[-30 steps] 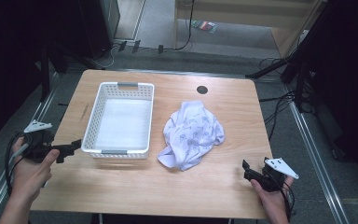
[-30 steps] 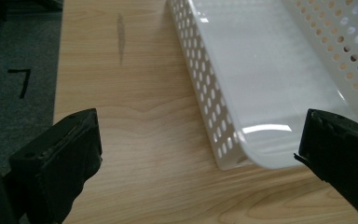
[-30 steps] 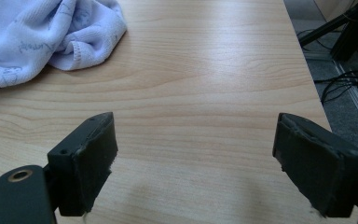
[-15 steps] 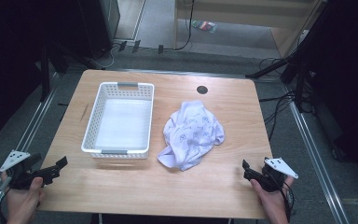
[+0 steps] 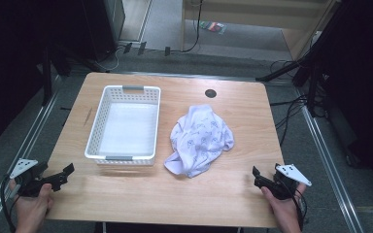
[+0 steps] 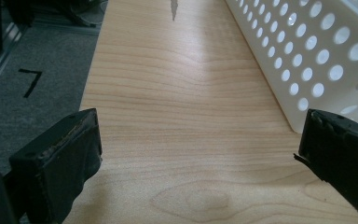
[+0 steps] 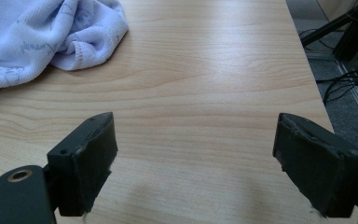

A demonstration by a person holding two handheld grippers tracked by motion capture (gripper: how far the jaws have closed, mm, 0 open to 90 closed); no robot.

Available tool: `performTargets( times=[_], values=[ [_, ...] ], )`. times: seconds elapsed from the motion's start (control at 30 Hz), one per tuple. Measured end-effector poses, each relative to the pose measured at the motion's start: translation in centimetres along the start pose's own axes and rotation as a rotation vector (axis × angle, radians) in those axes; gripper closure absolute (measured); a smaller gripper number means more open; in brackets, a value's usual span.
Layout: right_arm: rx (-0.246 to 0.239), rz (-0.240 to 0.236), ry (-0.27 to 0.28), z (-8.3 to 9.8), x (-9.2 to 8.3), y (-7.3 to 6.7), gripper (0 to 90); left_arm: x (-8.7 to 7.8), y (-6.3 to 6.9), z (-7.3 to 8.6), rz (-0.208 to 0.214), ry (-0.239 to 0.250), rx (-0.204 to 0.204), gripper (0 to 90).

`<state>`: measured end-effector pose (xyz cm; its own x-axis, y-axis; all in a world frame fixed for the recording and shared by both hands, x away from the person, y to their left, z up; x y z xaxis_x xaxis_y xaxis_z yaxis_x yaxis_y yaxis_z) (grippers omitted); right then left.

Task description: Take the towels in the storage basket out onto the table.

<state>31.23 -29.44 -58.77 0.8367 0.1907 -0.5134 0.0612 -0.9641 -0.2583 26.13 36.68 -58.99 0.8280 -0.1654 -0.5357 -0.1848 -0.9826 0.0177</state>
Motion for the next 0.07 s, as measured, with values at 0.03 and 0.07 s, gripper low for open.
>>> performTargets(
  times=[0.03, 0.07],
  values=[
    [-0.003, -0.002, 0.001, -0.01, 0.01, -0.01, 13.5, 0.0, 0.01, 0.0, 0.001, 0.001, 0.0, 0.0],
    [-0.006, -0.002, 0.001, -0.01, 0.02, -0.02, 13.5, -0.02, -0.03, 0.02, -0.002, 0.0, 0.001, 0.0]
  ],
)
Point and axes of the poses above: each handheld gripper's, and its own axes: x roughly forward along the jaws, z roughly out of its underside, y roughly to its right, the point moved 8 cm from there along x, roughly forward along the jaws, and after that the axes turned 14 degrees about x, right-handed, at the moved point
